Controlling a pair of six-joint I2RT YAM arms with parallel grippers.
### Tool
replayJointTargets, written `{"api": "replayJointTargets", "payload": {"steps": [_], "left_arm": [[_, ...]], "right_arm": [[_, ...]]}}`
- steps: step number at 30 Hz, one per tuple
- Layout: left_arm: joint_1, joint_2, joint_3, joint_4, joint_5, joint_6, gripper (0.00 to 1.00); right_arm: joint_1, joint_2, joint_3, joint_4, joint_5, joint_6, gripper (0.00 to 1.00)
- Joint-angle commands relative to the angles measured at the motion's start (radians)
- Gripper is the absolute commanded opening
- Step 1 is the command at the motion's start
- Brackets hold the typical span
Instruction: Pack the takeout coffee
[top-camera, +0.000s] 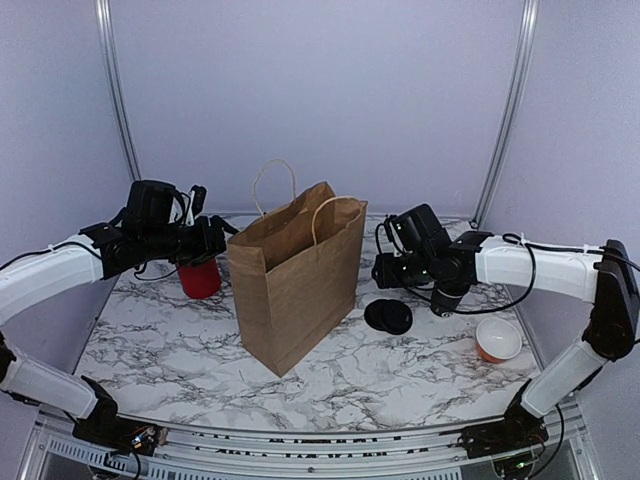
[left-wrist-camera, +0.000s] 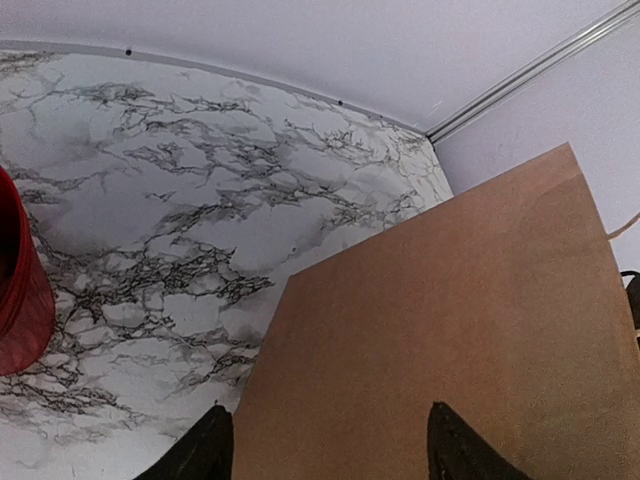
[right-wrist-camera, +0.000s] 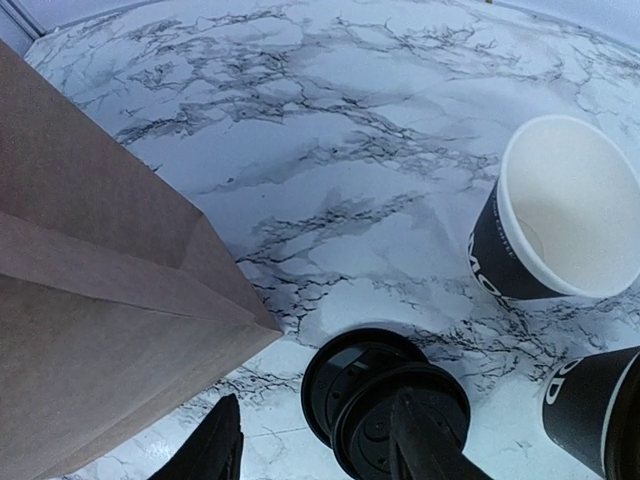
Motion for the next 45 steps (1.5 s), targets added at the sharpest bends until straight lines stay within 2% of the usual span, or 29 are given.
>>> {"api": "replayJointTargets", "payload": {"steps": [1,6,12,18,22,27,38,41,45], "left_arm": [[-0.067,-0.051,-0.068,0.02,-0.176,-0.051,0.64],[-0.119,-0.084,-0.197,0.106,-0.244,-0.136,0.62],[-0.216,-0.106,-0.266,0.141,-0.308,-0.194,0.6],[-0.273,-0.167,-0.332,0.144,-0.354,-0.248,0.59],[-0.295,-0.224,-0.355,0.091,-0.444,-0.269,0.58],[-0.296,-0.337,-0.409,-0.006,-0.61,-0.309,0.54],[-0.289,-0.391,-0.38,-0.078,-0.729,-0.245,0.55],[-0.256,-0.396,-0.341,-0.1,-0.759,-0.193,0.56],[-0.162,-0.403,-0.295,-0.102,-0.727,-0.129,0.57]], "right_arm": [[-0.004,0.05,0.058,0.048,0.025,0.033,0.48],[-0.004,0.113,0.066,0.099,0.011,0.045,0.48],[-0.001,0.194,0.116,0.133,-0.021,0.037,0.47],[0.024,0.285,0.196,0.144,-0.06,0.008,0.46],[0.051,0.347,0.266,0.148,-0.083,-0.014,0.46],[0.082,0.421,0.352,0.167,-0.155,-0.064,0.46],[0.121,0.551,0.544,0.112,-0.245,-0.13,0.47],[0.121,0.536,0.547,0.095,-0.234,-0.134,0.47],[0.122,0.486,0.541,0.053,-0.182,-0.145,0.48]]}}
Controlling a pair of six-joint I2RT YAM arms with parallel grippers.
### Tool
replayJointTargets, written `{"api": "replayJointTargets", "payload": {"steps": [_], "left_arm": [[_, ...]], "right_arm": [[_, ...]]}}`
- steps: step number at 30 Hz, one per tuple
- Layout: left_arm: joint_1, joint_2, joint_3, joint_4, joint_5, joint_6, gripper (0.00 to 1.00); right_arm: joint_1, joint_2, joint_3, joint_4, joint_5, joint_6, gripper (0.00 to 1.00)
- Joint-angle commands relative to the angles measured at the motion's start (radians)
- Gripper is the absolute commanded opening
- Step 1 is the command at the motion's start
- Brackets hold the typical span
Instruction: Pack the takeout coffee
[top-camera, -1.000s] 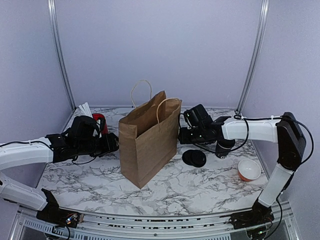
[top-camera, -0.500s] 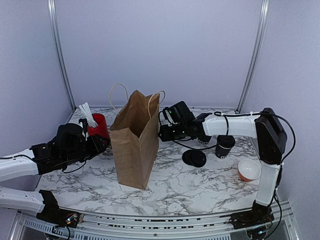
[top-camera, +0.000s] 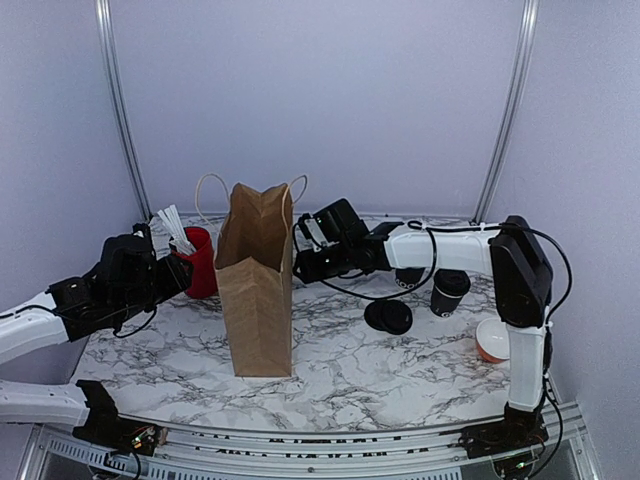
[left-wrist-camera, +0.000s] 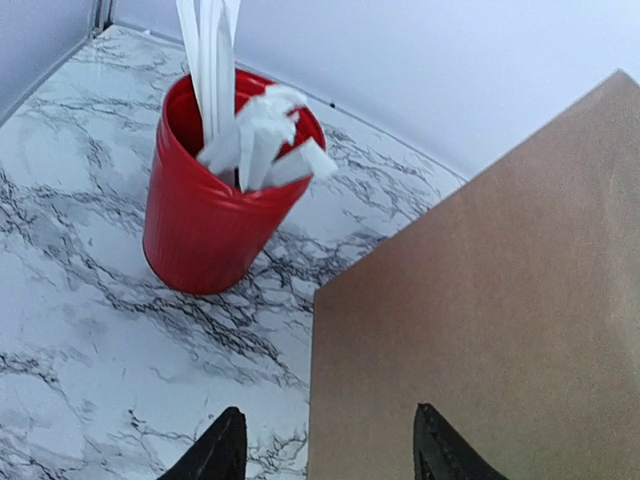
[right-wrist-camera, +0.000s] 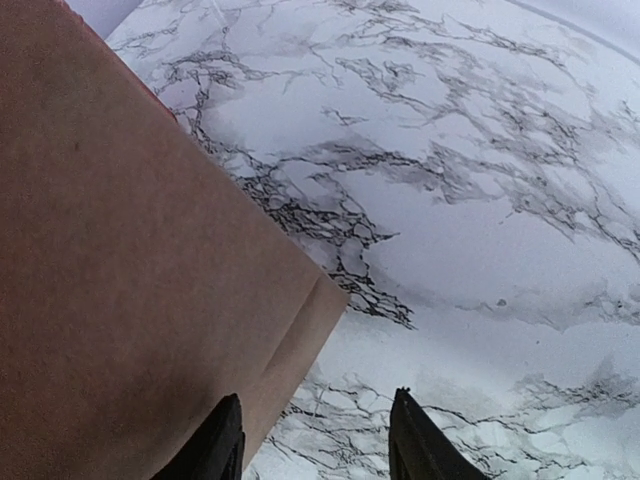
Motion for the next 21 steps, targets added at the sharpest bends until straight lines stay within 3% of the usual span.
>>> {"api": "replayJointTargets", "payload": {"steps": [1,9,21], "left_arm": [[0.121,-0.022,0.08,-0.031,-0.005,0.097,0.57],[0.267,0.01,0.175,-0.008,0.066,0.183,0.63],[0.377,0.061,0.257,0.024,0.169,0.23,0.79]], "right_arm": [[0.006,-0.073,0.028,-0.065,0.046,-0.025,0.48],[-0.019,-0.222,-0.054,-0.106,0.109,-0.012,0.49],[-0.093,-0.495,-0.227,-0.224,0.219,0.014,0.52]]}}
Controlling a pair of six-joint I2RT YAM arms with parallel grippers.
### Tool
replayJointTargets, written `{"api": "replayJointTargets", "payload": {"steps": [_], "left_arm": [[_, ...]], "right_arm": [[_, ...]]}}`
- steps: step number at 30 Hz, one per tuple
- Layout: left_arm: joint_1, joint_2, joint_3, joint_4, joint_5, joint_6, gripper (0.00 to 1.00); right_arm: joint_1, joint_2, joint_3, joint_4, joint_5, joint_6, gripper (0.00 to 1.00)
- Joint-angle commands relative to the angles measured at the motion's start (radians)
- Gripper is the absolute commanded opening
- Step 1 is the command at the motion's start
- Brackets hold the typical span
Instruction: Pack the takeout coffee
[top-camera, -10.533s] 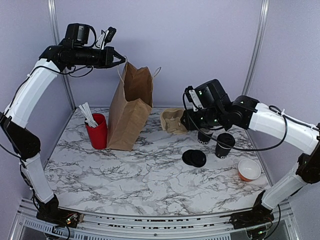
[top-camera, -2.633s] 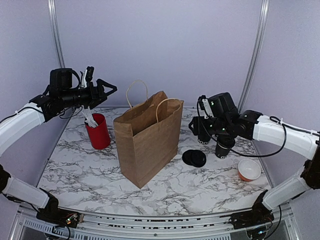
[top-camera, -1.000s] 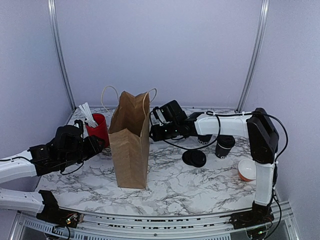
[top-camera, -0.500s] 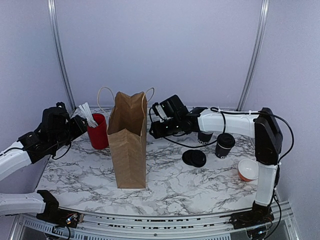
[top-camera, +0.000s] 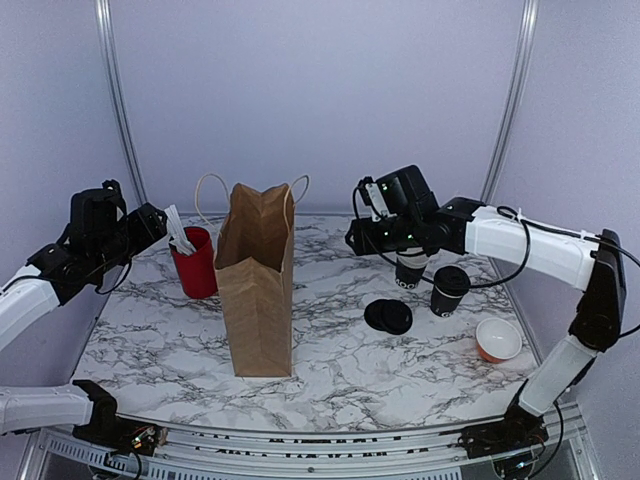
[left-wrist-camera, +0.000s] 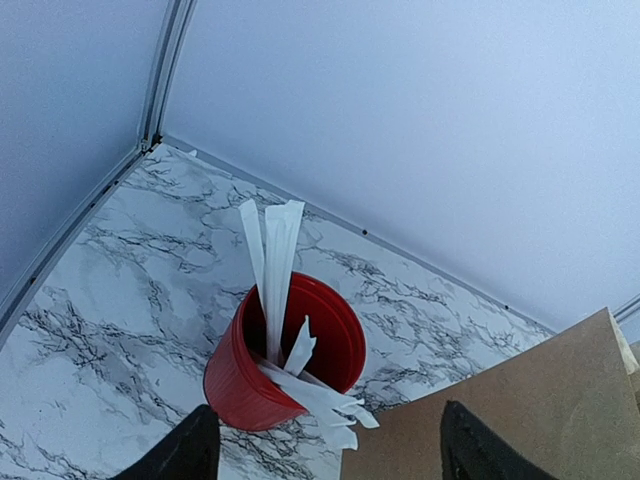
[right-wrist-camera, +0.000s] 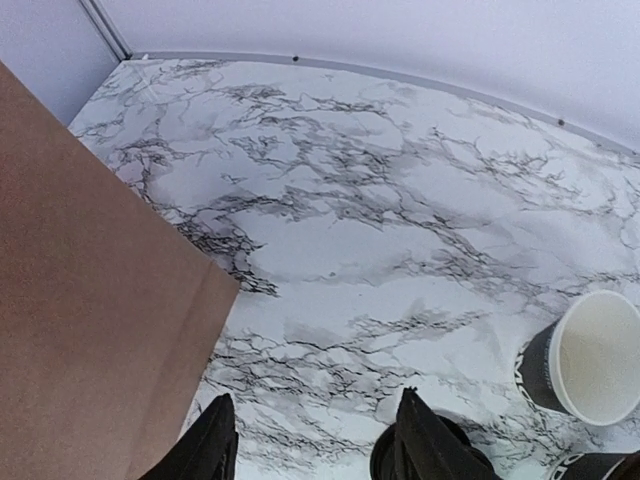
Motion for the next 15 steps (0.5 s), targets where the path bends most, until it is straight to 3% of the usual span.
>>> {"api": "replayJointTargets", "payload": {"steps": [1,8,15], "left_arm": [[0.038,0.021,0.051,0.023,0.06,0.031,0.81],[0.053,0.044,0.085,0.028,0.094,0.038,0.99],[0.055,0.069,0.111,0.035,0.137,0.044,0.99]], "right_arm": [[-0.032,-0.12,-0.057,-0.088,0.071,0.02,0.53],[-0.079,-0.275,-0.144,-0.183,0.142,0.036,0.63],[-0.165,-0.385,-0.219,-0.264,0.141,0.054,0.72]]}}
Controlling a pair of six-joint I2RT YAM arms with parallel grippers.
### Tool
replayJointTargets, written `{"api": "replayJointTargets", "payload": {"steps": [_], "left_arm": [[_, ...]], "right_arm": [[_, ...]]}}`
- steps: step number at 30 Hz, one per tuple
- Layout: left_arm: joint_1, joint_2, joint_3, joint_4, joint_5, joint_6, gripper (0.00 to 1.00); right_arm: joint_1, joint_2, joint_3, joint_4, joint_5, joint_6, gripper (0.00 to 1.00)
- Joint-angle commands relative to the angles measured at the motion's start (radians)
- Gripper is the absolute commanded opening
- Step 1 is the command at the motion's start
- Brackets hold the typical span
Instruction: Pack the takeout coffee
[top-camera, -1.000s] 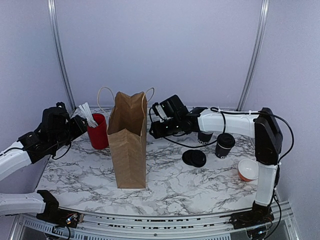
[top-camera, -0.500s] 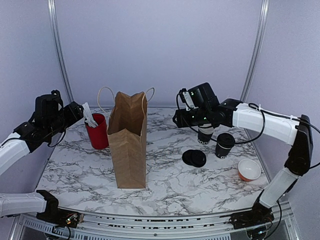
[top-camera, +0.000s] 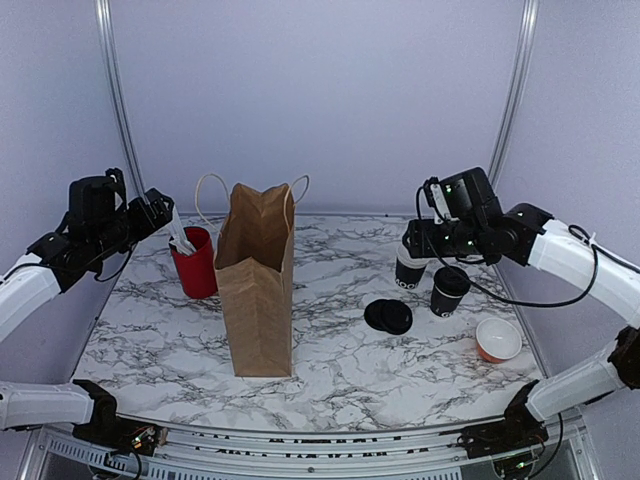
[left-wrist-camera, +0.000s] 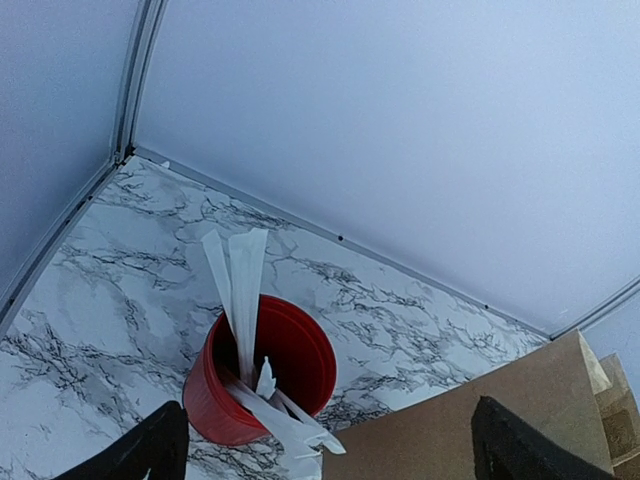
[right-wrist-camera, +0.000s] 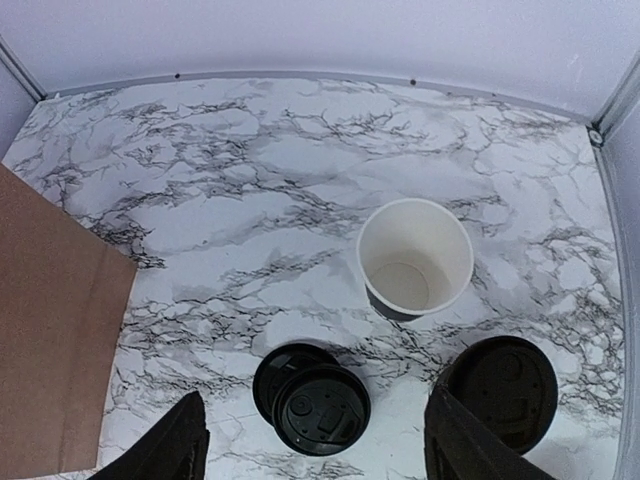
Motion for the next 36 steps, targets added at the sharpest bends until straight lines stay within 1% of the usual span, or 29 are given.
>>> {"api": "replayJointTargets", "payload": {"steps": [1,5,10,18,23,25,29,36], "left_arm": [[0.005,0.016,0.041,0.023,0.044,0.015,0.99],[0.006,0.023,0.053,0.023,0.072,0.022,0.99],[0.007,0.028,0.056,0.023,0.087,0.034,0.99],[0.005,0.025,0.05,0.023,0.095,0.026,0.99],[0.007,0.016,0.05,0.02,0.097,0.027,0.99],[0.005,0.009,0.048,0.015,0.092,0.031,0.99],[0.007,-0.006,0.043,0.007,0.08,0.034,0.99],[0.007,-0.016,0.034,0.004,0.074,0.028,0.99]], "right_arm": [[-0.075,-0.056,-0.04,-0.089,0.013,0.022,0.72],[-0.159,-0.098,-0.084,-0.126,-0.013,0.017,0.76],[-0.251,-0.127,-0.125,-0.15,-0.059,-0.012,0.85],[-0.294,-0.085,-0.145,-0.149,-0.092,-0.059,0.91],[-0.312,-0.038,-0.147,-0.116,-0.108,-0.083,0.92],[-0.338,-0.023,-0.152,-0.099,-0.12,-0.094,0.92],[-0.379,-0.002,-0.166,-0.062,-0.155,-0.113,0.9],[-0.379,0.044,-0.16,-0.042,-0.174,-0.122,0.86]]}}
